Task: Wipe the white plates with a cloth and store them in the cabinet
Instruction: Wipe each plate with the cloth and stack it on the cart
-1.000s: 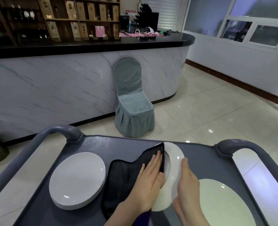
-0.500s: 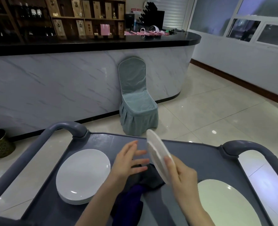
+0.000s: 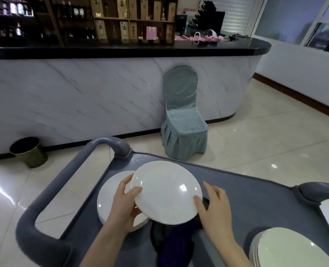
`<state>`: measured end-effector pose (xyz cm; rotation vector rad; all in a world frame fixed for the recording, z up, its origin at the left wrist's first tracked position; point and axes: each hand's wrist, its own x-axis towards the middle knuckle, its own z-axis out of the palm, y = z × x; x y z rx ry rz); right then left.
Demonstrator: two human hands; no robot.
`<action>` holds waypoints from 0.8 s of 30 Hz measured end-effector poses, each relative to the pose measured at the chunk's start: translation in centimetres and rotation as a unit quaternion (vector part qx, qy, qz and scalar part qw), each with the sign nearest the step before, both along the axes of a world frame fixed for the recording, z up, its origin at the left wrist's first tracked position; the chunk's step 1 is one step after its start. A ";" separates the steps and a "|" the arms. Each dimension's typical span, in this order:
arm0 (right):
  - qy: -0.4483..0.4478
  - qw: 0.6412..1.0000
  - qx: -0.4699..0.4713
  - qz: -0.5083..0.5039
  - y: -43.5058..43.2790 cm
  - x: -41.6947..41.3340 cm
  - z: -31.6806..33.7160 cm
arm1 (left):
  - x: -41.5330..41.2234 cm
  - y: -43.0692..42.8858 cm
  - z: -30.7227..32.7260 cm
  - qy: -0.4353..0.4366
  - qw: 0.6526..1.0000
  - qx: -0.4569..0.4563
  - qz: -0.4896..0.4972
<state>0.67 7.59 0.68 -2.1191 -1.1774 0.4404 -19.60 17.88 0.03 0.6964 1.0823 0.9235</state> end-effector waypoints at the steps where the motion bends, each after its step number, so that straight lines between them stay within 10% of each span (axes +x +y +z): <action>1: 0.054 0.998 -0.021 -0.022 0.7 -0.2 -0.6 | -0.8 0.3 -0.6 -0.001 1.000 -0.004 0.007; 9: 0.276 0.959 -0.001 -0.069 5.1 -4.9 -4.4 | -6.8 3.4 -4.0 0.148 0.988 0.040 0.025; 24: 0.216 0.973 -0.052 -0.059 9.7 -8.4 -8.5 | -11.0 5.9 -7.9 0.374 0.920 0.117 -0.024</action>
